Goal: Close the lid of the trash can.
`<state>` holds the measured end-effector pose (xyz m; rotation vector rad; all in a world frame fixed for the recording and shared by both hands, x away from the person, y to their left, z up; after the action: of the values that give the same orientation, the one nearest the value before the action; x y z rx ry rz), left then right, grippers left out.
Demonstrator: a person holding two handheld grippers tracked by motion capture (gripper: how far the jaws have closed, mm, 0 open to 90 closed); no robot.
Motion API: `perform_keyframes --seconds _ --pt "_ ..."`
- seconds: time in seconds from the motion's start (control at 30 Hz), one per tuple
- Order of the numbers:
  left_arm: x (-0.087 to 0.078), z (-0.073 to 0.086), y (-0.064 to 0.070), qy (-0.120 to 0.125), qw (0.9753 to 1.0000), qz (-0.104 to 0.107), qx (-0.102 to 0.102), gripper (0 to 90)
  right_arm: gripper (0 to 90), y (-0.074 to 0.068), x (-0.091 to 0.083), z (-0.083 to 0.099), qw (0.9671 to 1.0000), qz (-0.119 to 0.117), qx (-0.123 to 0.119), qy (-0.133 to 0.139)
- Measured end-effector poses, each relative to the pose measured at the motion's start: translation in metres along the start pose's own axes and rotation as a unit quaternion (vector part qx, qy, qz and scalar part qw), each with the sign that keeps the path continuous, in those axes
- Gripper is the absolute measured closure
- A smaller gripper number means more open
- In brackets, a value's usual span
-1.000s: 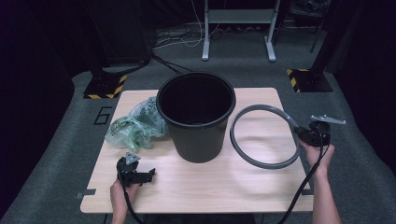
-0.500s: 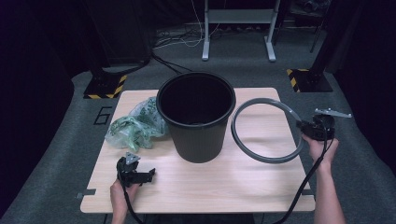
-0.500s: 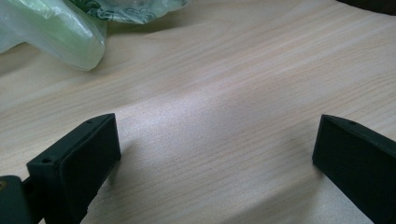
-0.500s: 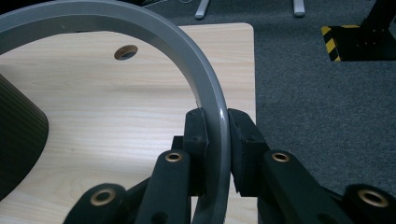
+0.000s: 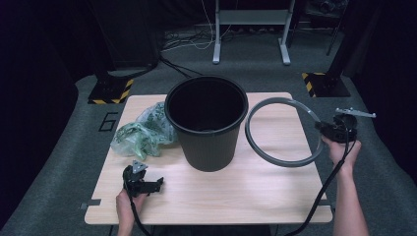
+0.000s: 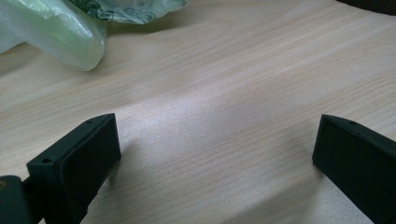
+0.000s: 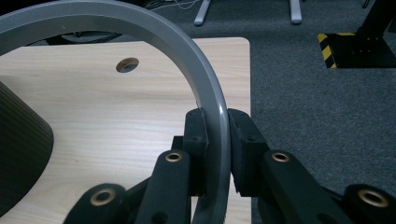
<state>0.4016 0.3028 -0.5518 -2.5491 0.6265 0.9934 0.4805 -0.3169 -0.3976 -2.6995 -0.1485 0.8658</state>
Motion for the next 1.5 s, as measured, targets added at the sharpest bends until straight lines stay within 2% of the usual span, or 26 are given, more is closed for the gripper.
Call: perform_keyframes --seconds 1.5 --pt "0.0 0.0 0.0 0.0 1.0 0.0 0.0 0.7 78.6 -0.006 -0.032 -0.05 0.9998 -0.001 -0.002 0.022"
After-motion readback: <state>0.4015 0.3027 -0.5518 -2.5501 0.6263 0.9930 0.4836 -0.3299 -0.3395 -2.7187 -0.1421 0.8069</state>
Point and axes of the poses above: each handheld gripper's, and its own axes: x roughly forward along the jaws, z roughly out of its underside, y roughly to its right, the point moved 3 cm from there along x, roughly forward along the jaws, and after that the axes turned 12 degrees about x, right-handed, at the moved point
